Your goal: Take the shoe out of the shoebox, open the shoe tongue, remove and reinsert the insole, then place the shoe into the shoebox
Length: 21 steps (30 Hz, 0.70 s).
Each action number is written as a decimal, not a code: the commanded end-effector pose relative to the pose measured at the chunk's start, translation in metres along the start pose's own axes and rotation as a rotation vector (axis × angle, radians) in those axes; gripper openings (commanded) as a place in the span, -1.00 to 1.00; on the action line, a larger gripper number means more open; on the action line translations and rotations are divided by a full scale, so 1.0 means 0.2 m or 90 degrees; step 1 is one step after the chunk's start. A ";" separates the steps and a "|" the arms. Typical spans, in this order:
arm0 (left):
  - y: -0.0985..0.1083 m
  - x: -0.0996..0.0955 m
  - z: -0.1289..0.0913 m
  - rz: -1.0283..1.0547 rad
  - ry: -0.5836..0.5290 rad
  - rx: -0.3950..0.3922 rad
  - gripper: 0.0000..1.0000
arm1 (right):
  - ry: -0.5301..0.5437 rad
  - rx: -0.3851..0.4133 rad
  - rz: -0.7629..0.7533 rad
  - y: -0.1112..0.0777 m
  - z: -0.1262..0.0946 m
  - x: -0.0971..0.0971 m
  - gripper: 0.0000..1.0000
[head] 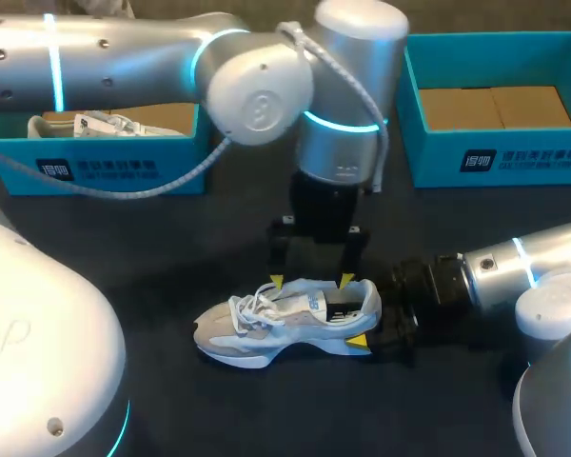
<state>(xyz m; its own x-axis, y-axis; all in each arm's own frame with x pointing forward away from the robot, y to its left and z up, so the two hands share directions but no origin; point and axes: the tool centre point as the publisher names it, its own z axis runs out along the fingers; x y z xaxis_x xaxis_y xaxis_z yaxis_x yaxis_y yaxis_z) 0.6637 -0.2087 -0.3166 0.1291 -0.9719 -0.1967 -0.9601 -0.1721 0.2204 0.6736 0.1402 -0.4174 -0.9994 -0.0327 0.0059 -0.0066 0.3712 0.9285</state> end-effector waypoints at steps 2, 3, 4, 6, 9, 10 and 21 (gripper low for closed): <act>0.01 0.08 0.07 -0.009 -0.072 -0.004 1.00 | 0.000 0.001 0.000 0.00 0.01 0.01 -1.00; 0.02 0.09 0.08 -0.009 -0.077 -0.008 1.00 | 0.000 0.001 0.000 0.00 0.01 0.01 -1.00; 0.02 0.09 0.09 -0.011 -0.084 -0.009 1.00 | 0.000 0.001 0.000 0.00 0.01 0.01 -1.00; 0.02 0.09 0.11 -0.015 -0.086 -0.010 1.00 | 0.000 0.001 0.000 0.00 0.01 0.01 -1.00; 0.02 0.08 0.14 -0.023 -0.103 -0.015 1.00 | 0.000 0.001 0.000 0.00 0.01 0.01 -1.00; 0.02 0.07 0.15 -0.023 -0.109 -0.014 1.00 | 0.000 0.001 0.000 0.00 0.01 0.01 -1.00; 0.03 0.02 0.21 -0.040 -0.156 -0.011 0.90 | 0.000 0.001 0.000 0.00 0.01 0.01 -1.00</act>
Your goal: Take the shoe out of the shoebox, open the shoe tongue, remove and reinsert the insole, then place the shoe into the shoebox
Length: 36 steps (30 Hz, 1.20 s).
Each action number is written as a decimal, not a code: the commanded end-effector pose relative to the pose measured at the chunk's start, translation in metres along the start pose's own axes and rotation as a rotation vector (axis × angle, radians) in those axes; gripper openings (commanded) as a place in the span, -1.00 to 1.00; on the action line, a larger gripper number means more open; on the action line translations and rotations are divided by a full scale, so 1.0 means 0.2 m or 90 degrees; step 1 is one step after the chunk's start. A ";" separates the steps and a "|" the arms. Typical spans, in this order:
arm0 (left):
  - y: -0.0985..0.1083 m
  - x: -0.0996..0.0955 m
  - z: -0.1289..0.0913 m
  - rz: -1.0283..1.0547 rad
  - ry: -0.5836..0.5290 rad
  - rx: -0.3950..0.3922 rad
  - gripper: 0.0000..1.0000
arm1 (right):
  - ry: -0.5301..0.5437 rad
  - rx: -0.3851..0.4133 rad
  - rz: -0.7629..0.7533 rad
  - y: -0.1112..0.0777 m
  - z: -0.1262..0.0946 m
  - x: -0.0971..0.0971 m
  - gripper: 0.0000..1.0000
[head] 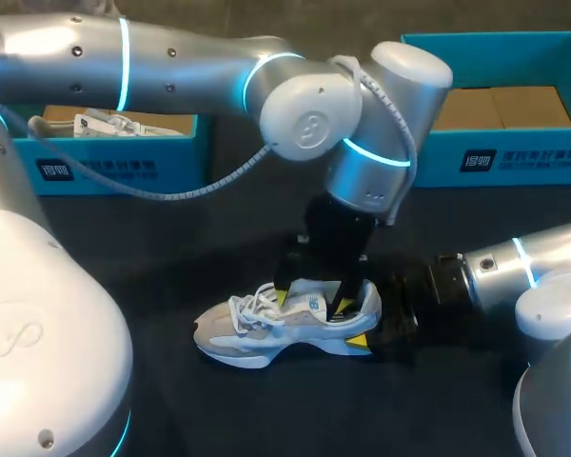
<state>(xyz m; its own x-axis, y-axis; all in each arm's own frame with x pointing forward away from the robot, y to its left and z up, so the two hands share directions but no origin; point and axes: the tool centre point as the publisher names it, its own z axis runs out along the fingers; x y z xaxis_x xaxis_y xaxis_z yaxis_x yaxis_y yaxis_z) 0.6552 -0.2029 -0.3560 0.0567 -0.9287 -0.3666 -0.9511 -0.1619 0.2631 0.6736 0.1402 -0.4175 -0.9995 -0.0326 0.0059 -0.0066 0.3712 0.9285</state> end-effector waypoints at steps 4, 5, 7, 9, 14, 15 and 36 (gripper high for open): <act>0.04 0.00 0.03 -0.074 -0.058 0.016 1.00 | 0.000 0.001 0.000 0.00 0.01 0.01 -1.00; 0.04 -0.01 0.03 -0.078 -0.059 0.018 1.00 | 0.000 0.001 0.000 0.00 0.01 0.01 -1.00; 0.04 -0.02 0.03 -0.083 -0.059 0.020 0.83 | 0.000 0.001 0.000 0.00 0.01 0.01 -1.00; 0.05 -0.04 0.03 -0.084 -0.060 0.022 0.54 | 0.000 0.001 0.000 0.00 0.01 0.01 -1.00; 0.06 -0.09 0.02 -0.088 -0.050 0.023 0.20 | 0.000 0.001 0.000 0.00 0.01 0.01 -1.00; 0.07 -0.10 0.01 -0.087 -0.048 0.023 0.21 | 0.000 0.001 0.000 0.00 0.01 0.01 -1.00; 0.04 -0.27 -0.07 -0.092 0.087 0.016 -0.23 | 0.000 0.001 0.000 0.00 0.01 0.01 -1.00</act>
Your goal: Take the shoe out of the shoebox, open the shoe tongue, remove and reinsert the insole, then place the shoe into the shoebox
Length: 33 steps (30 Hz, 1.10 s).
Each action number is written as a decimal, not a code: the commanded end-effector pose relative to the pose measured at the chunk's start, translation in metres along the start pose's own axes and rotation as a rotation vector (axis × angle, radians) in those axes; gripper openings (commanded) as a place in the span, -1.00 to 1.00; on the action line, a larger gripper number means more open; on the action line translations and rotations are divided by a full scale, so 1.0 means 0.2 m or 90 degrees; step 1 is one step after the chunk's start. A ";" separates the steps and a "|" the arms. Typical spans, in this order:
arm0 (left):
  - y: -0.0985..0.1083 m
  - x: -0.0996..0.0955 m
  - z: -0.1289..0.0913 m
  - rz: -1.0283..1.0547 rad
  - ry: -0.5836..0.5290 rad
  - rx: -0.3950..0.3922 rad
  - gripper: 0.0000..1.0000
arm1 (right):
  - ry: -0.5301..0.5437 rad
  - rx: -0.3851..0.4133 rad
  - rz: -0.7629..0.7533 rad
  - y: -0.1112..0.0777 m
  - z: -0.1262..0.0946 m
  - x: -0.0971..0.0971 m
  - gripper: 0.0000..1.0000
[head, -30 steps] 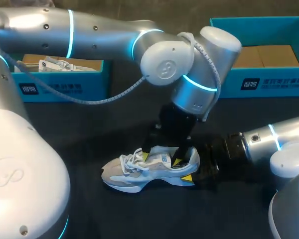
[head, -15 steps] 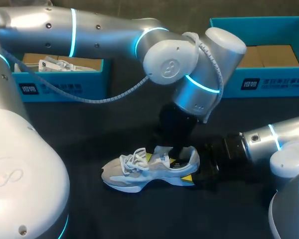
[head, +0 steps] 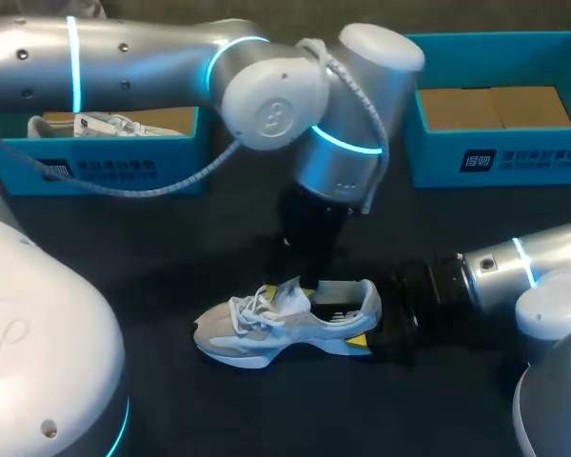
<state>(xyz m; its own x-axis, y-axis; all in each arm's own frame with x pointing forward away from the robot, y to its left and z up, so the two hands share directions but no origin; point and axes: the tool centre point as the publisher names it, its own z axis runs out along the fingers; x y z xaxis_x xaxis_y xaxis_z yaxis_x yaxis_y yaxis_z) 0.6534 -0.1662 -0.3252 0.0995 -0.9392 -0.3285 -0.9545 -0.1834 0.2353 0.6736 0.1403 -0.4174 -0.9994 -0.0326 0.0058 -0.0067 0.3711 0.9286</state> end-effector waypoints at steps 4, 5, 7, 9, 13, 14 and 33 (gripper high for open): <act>0.01 -0.01 0.00 -0.066 0.057 -0.001 -0.40 | 0.000 0.001 0.000 0.00 0.01 0.01 -1.00; 0.01 -0.01 0.00 -0.063 0.059 -0.002 -0.40 | 0.000 0.001 0.000 0.00 0.01 0.01 -1.00; 0.02 -0.01 -0.01 -0.058 0.066 -0.003 -0.44 | 0.000 0.001 0.000 0.00 0.01 0.01 -1.00; 0.01 -0.02 -0.01 -0.053 0.079 -0.004 -0.56 | 0.000 0.001 0.000 0.00 0.01 0.01 -1.00; 0.01 -0.07 -0.02 -0.044 0.113 -0.007 -1.00 | 0.000 0.001 0.000 0.00 0.01 0.01 -1.00; 0.01 -0.09 -0.02 -0.042 0.126 -0.011 -1.00 | 0.000 0.001 0.000 0.00 0.01 0.01 -1.00; -0.03 -0.50 0.11 0.040 0.442 -0.010 -1.00 | 0.000 0.001 0.000 0.00 0.01 0.01 -1.00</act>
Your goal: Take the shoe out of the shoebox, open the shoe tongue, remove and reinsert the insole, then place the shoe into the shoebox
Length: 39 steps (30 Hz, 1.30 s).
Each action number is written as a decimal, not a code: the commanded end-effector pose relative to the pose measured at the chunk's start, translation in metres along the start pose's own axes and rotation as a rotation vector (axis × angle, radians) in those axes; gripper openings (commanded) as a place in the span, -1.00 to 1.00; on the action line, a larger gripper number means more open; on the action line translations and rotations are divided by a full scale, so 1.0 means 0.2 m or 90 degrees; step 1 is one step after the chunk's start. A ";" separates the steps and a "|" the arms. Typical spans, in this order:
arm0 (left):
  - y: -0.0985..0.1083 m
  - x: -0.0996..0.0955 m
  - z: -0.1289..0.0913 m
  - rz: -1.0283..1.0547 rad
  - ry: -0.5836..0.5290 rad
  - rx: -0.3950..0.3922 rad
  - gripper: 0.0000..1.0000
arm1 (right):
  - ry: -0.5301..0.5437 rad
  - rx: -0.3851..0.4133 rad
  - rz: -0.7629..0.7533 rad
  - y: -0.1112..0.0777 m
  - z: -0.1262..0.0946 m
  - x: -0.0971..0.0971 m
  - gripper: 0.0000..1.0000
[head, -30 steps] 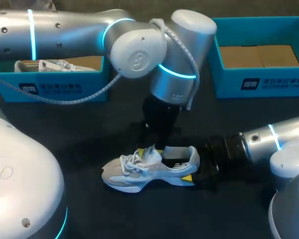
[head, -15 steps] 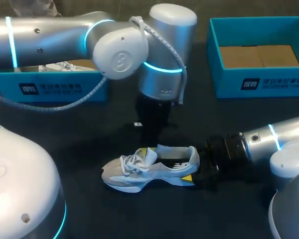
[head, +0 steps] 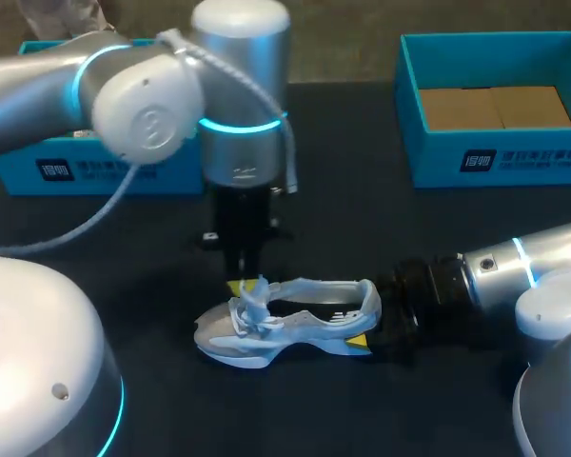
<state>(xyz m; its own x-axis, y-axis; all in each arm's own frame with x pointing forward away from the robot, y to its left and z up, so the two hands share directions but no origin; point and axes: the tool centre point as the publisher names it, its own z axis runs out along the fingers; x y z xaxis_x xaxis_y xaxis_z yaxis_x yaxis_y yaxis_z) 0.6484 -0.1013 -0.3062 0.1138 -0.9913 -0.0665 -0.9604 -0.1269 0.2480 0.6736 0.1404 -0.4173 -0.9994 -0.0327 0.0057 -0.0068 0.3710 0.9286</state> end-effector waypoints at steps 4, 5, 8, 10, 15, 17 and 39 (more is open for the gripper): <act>-0.03 -0.22 0.10 0.020 0.304 -0.009 -1.00 | 0.000 0.001 0.000 0.00 0.01 0.01 -1.00; -0.04 -0.22 0.12 0.016 0.310 -0.012 -1.00 | 0.000 0.001 0.000 0.00 0.01 0.01 -1.00; -0.07 -0.24 0.16 0.012 0.320 -0.028 -1.00 | 0.000 0.001 0.000 0.00 0.01 0.01 -1.00; -0.09 -0.25 0.19 0.010 0.316 -0.033 -1.00 | 0.000 0.001 0.000 0.00 0.01 0.01 -1.00; -0.12 -0.27 0.25 0.002 0.310 -0.052 -1.00 | 0.000 0.001 0.000 0.00 0.01 0.01 -1.00; -0.12 -0.29 0.25 0.006 0.311 -0.057 -0.94 | 0.000 0.001 0.000 0.00 0.01 0.01 -1.00; 0.01 -0.28 -0.24 0.201 0.280 0.047 0.55 | 0.000 0.001 0.000 0.00 0.01 0.01 -1.00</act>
<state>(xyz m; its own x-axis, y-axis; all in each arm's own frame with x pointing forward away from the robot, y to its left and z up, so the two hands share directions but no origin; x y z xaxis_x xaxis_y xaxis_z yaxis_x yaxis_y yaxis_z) 0.6499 -0.0446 -0.2759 -0.0794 -0.8867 0.4556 -0.9813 0.1500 0.1209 0.6734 0.1405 -0.4174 -0.9995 -0.0321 0.0057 -0.0066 0.3714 0.9285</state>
